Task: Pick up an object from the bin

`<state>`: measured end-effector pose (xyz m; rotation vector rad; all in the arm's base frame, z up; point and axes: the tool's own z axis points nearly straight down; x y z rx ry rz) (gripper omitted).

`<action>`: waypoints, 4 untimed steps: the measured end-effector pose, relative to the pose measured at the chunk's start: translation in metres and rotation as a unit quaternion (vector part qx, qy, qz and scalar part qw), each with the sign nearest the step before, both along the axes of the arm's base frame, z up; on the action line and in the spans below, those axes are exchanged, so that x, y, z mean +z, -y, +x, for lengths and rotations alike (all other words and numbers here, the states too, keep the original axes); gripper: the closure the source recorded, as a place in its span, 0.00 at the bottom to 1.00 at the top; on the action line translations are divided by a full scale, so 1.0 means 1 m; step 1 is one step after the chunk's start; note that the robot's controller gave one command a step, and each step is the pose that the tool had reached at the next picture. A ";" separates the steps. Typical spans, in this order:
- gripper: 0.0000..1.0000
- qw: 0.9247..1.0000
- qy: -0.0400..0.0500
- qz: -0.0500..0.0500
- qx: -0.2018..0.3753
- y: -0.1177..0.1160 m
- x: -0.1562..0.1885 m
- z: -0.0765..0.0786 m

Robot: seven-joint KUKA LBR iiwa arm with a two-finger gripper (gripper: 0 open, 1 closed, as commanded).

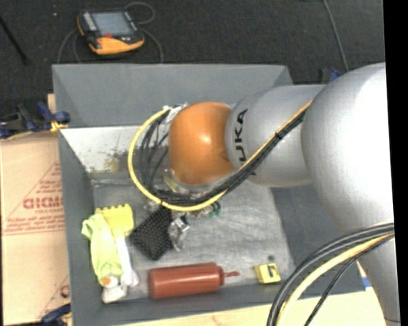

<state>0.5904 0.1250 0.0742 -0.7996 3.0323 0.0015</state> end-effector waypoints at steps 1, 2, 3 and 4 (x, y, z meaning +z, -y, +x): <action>1.00 1.000 0.000 0.000 0.000 0.000 0.001 0.000; 1.00 1.000 -0.002 -0.001 -0.001 0.001 0.008 -0.001; 1.00 1.000 -0.007 -0.002 -0.002 0.001 0.028 -0.004; 1.00 1.000 -0.002 -0.001 -0.003 0.001 0.049 -0.001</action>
Offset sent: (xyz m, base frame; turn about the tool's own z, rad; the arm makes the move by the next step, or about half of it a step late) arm 0.0002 0.0000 0.0948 0.0000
